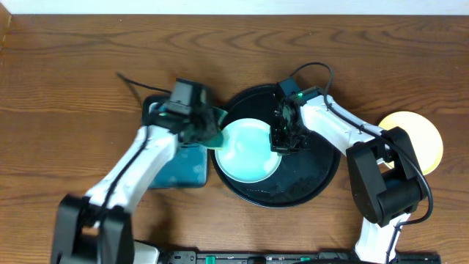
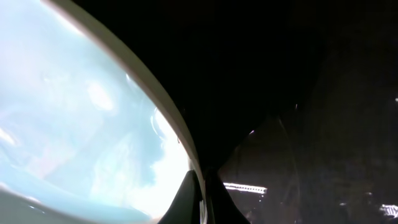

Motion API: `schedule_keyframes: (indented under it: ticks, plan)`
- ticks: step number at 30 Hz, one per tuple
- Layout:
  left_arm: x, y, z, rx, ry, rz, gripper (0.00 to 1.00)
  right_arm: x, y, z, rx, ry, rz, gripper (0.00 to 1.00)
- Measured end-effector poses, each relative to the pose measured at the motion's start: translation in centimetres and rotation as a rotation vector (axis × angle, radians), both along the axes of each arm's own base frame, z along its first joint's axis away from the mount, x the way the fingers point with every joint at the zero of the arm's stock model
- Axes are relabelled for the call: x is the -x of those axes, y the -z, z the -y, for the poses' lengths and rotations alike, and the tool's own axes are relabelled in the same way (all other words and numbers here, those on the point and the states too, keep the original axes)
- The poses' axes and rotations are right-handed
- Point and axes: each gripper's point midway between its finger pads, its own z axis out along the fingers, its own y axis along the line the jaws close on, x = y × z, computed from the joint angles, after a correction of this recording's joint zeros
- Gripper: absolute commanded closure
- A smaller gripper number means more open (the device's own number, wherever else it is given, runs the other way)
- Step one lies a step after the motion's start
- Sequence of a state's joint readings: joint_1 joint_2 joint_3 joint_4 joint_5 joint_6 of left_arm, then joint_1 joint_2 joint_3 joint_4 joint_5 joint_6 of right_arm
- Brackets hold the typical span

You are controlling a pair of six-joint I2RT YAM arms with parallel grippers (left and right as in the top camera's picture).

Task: Clean dirty plates on tray and stack at the side
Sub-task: 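Move sponge back into the blue tray with left gripper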

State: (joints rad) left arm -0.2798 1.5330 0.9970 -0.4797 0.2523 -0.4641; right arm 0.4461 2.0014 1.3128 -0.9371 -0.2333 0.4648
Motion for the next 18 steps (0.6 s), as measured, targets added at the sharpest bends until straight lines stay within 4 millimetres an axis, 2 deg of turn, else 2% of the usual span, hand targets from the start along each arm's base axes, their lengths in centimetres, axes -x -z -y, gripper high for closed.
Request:
schedule_keyframes:
  ticks: [5,8,11,14,18]
  plan:
    - [0.3,-1.6,-2.1,-0.029,-0.009,0.032,0.91,-0.1,0.0,0.0,-0.001,0.0,0.004,0.96]
    - [0.4,-1.4,-3.3,-0.046,-0.021,0.018,0.91,-0.2,0.1,0.0,0.005,0.003,0.008,0.88]
    - [0.5,-1.1,-4.4,-0.062,-0.029,0.006,0.91,-0.3,0.1,0.3,0.019,0.002,0.015,0.86]
    - [0.7,-0.6,-5.0,-0.074,-0.027,-0.006,0.91,-0.3,0.1,0.4,0.023,0.002,0.016,0.87]
    - [1.1,0.8,-5.3,-0.087,-0.022,-0.046,0.91,-0.3,0.1,0.2,0.017,0.001,0.016,0.94]
